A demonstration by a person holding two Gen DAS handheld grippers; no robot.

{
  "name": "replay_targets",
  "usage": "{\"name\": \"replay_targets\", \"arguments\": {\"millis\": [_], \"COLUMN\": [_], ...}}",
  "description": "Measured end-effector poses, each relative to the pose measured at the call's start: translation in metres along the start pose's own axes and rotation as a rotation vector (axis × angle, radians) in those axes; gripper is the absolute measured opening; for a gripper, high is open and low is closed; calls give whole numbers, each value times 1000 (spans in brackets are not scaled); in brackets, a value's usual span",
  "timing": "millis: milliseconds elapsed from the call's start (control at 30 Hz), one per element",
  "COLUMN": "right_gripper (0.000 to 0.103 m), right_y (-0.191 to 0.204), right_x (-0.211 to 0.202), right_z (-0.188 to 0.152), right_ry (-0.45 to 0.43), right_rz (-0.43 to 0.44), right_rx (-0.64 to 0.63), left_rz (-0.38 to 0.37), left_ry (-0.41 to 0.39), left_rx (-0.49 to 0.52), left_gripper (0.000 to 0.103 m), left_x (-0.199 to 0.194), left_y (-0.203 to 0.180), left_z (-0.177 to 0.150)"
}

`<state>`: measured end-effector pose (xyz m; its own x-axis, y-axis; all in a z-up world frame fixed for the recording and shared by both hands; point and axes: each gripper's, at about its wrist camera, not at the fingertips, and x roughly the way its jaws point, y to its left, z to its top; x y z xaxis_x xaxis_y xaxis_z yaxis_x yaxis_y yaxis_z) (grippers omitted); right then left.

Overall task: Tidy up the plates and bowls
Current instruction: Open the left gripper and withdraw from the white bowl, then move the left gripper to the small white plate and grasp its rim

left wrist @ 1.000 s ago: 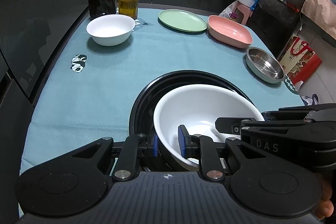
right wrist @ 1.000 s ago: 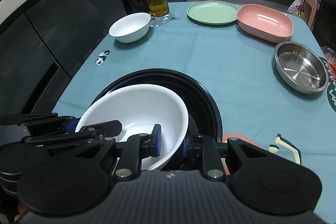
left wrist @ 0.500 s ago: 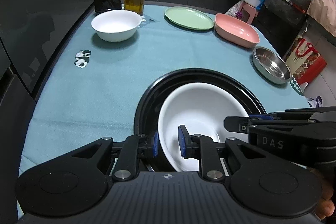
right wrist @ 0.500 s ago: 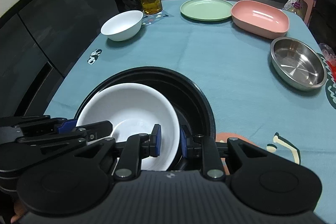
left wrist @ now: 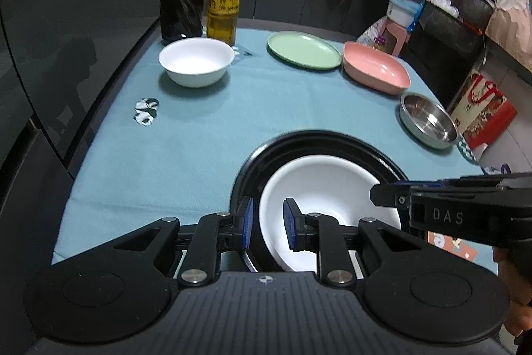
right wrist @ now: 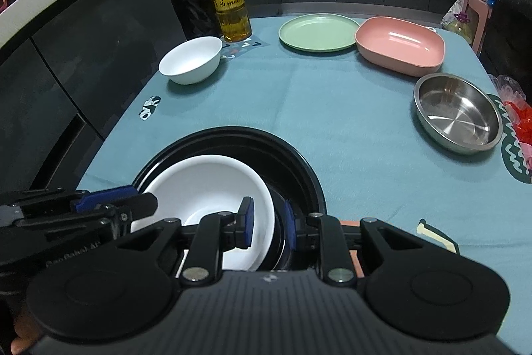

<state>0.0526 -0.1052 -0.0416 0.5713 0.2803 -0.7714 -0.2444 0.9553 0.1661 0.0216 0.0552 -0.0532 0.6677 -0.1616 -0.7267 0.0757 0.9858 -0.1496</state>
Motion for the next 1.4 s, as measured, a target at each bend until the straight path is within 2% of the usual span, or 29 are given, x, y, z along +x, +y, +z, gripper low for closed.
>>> {"name": "replay_targets", "arguments": {"millis": [100, 400, 600, 1067, 1400], "right_gripper": [24, 26, 32, 33, 33], "right_y": [0, 3, 2, 10, 9], "right_x": [-2, -5, -5, 18, 60], "right_z": [2, 11, 26, 78, 126], "right_ry": [-4, -23, -36, -50, 4], "right_rz": [7, -1, 5, -12, 20], "right_rx": [5, -13, -19, -90, -78], "left_rz": [3, 31, 67, 141, 193], "left_ry": [-14, -61, -109, -87, -63], "left_rx": [-13, -54, -105, -134, -168], "left_gripper": [18, 19, 26, 26, 26], "left_x": [-4, -15, -19, 18, 59], "left_y": [5, 22, 40, 69, 84], "left_z": [2, 19, 35, 70, 108]}}
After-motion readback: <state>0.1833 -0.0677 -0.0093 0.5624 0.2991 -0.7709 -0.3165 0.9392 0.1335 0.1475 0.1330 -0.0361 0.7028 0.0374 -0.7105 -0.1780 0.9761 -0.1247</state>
